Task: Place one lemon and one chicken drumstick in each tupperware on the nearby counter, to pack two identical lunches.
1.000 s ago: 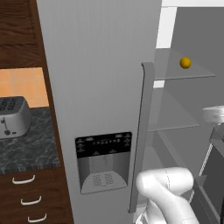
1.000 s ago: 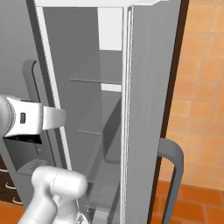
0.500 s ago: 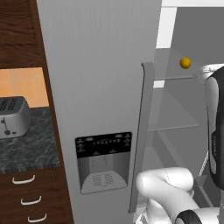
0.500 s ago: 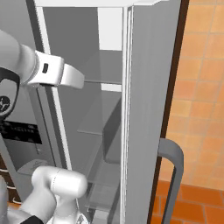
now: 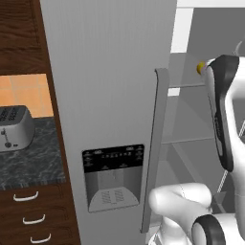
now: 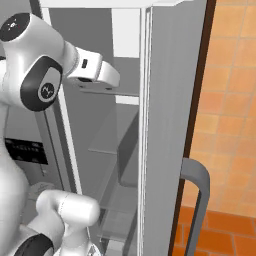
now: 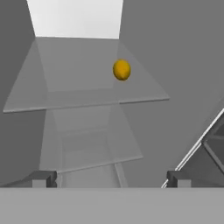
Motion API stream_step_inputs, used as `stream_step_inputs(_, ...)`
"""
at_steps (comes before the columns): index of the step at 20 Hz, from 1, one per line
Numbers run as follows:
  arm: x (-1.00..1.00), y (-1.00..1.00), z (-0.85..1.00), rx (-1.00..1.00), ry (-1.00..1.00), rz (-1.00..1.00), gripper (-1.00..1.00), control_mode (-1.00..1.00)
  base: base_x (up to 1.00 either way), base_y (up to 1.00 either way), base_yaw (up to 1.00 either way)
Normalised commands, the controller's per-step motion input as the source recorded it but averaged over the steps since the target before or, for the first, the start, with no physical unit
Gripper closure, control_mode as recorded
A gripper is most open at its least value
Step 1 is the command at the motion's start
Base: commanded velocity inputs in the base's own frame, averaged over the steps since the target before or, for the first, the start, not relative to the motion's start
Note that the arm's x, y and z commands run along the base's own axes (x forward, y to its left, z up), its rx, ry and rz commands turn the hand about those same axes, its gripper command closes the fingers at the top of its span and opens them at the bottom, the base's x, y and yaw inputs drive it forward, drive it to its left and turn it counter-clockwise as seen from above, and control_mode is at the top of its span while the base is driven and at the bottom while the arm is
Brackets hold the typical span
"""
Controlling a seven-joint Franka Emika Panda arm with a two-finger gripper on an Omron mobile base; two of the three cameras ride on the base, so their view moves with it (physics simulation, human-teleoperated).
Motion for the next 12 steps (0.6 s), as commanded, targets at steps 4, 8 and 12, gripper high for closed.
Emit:
stream_step_inputs(4, 0.79, -0.52, -0.18, 0.03, 0.01, 0.0, -1.0, -1.0, 0.0, 0.0, 0.0)
stream_step_inputs(8, 0.85, -0.41, -0.31, 0.03, 0.04, 0.0, -1.0, -1.0, 0.0, 0.0, 0.0)
stream_step_inputs(12, 0.68, -0.21, -0.06, 0.0, 0.07, 0.0, -1.0, -1.0, 0.0, 0.0, 0.0)
